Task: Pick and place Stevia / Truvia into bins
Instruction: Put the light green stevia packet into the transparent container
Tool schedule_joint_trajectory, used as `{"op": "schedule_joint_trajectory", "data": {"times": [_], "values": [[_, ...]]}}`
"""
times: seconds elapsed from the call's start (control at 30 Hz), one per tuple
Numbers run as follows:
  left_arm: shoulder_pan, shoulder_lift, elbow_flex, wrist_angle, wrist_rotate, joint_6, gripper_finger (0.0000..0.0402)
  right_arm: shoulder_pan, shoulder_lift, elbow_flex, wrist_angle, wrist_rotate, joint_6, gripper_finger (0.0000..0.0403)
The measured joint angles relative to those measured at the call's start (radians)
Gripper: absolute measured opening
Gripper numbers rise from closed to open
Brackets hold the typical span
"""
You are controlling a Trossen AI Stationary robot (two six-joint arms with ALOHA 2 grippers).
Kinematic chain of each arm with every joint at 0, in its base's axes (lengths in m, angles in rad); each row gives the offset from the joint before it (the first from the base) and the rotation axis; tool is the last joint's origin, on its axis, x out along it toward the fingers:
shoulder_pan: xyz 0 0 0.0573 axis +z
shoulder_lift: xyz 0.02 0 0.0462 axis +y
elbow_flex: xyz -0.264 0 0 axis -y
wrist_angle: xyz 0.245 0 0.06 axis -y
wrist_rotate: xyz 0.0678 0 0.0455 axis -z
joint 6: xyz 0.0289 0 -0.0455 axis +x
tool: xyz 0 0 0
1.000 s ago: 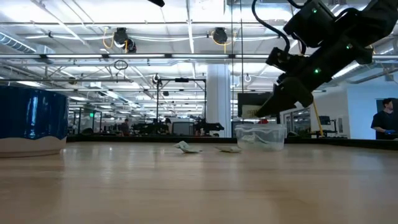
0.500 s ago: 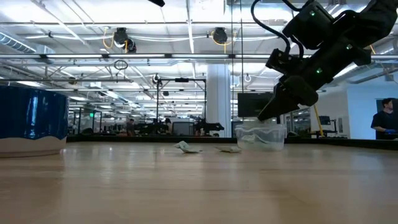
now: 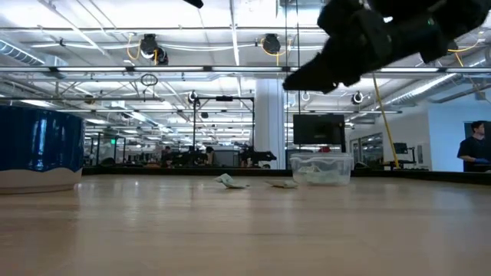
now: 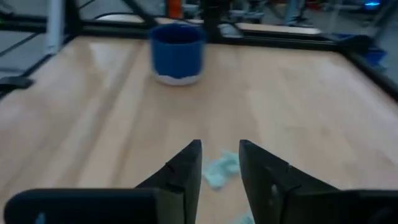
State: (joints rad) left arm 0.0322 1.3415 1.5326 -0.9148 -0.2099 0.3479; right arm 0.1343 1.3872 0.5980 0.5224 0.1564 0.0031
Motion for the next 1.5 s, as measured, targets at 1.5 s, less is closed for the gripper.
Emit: {"op": "schedule_joint_trajectory", "data": {"times": [1.5], "values": [[0.000,0.000,-0.168,0.062,0.033,0.028,0.0047,0.091,0.519,0.501,-0.771,0.373,0.247,0.0080]]}}
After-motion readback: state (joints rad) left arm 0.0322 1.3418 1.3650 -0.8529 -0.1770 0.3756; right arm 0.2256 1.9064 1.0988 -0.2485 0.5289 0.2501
